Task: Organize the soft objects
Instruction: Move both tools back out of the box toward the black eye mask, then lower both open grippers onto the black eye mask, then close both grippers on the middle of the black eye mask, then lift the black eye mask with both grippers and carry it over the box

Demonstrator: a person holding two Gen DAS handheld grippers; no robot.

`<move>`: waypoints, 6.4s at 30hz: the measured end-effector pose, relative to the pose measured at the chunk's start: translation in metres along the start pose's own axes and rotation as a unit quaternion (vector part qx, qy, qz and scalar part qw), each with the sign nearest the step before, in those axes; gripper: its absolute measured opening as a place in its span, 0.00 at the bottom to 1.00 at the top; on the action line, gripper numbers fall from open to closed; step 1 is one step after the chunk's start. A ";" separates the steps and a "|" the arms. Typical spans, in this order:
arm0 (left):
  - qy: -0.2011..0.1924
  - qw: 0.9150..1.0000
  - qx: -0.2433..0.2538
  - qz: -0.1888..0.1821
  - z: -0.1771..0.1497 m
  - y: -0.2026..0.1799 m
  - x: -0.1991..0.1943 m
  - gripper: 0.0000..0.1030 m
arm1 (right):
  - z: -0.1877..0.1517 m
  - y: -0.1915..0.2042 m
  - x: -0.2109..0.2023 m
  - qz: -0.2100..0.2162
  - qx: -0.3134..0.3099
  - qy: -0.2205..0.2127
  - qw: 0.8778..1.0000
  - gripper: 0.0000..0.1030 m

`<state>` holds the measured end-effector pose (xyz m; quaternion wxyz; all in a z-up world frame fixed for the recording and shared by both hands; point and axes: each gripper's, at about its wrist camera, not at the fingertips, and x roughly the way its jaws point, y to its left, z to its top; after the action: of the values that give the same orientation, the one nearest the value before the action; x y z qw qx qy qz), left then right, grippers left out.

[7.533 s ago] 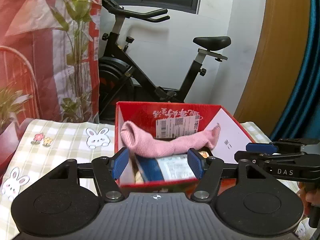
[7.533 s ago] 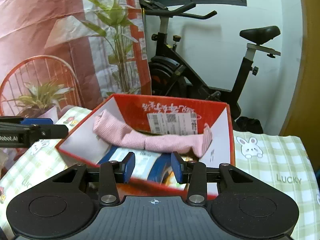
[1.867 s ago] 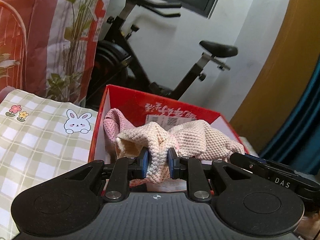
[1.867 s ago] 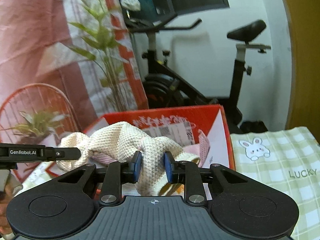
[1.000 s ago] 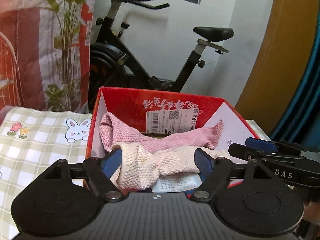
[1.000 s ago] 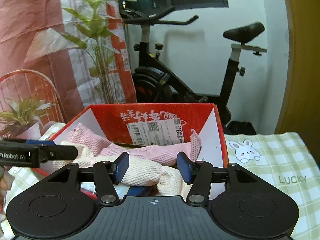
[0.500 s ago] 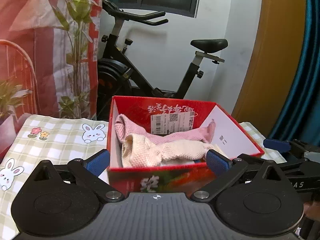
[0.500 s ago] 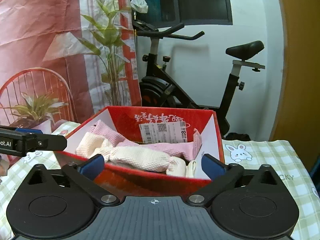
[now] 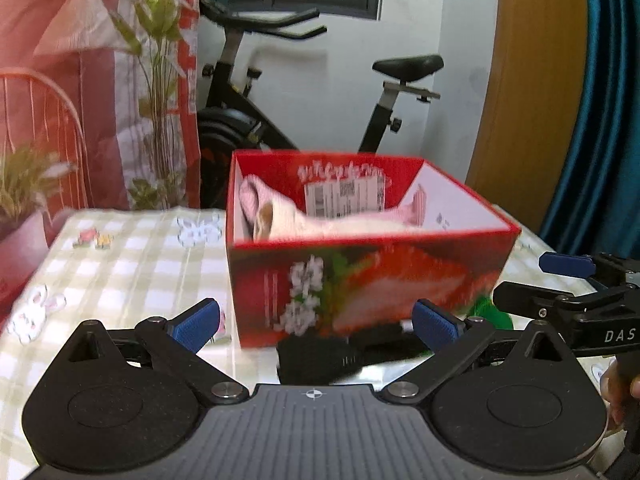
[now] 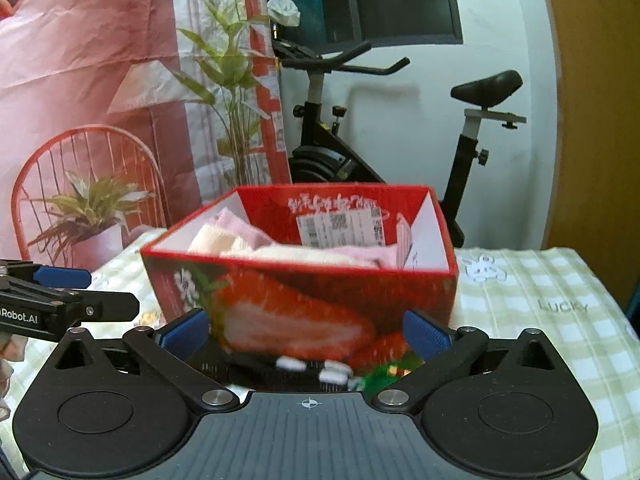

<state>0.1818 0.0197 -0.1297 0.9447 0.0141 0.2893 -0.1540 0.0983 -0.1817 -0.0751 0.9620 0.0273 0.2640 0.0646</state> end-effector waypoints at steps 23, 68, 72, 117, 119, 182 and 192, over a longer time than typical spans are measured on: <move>0.084 0.996 -0.033 0.000 -0.074 0.007 0.028 1.00 | -0.087 -0.008 0.018 -0.032 0.010 0.077 0.996 1.00; 0.080 0.993 -0.058 -0.061 -0.089 0.007 0.032 0.71 | -0.091 -0.012 0.026 0.030 0.031 0.108 0.993 0.76; 0.075 0.993 -0.063 -0.059 -0.088 0.008 0.029 0.63 | -0.091 -0.009 0.023 0.036 0.027 0.101 0.994 0.69; 0.077 0.993 -0.072 -0.057 -0.089 0.013 0.032 0.56 | -0.081 -0.018 -0.001 0.033 0.075 0.036 0.996 0.45; 0.077 0.993 -0.072 -0.057 -0.089 0.013 0.032 0.56 | -0.081 -0.019 -0.001 0.030 0.077 0.035 0.996 0.44; -0.158 0.985 -0.031 -0.055 0.070 -0.009 -0.030 0.23 | 0.102 0.001 -0.010 0.081 -0.052 -0.099 0.990 0.32; -0.153 0.988 0.020 0.017 0.107 -0.017 0.030 0.23 | 0.127 0.001 0.062 0.033 -0.107 -0.106 0.988 0.32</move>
<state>0.2587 -0.0170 -0.0566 0.9797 0.0142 0.1384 -0.1442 0.2162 -0.1748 0.0032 0.9792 -0.0600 0.1513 0.1209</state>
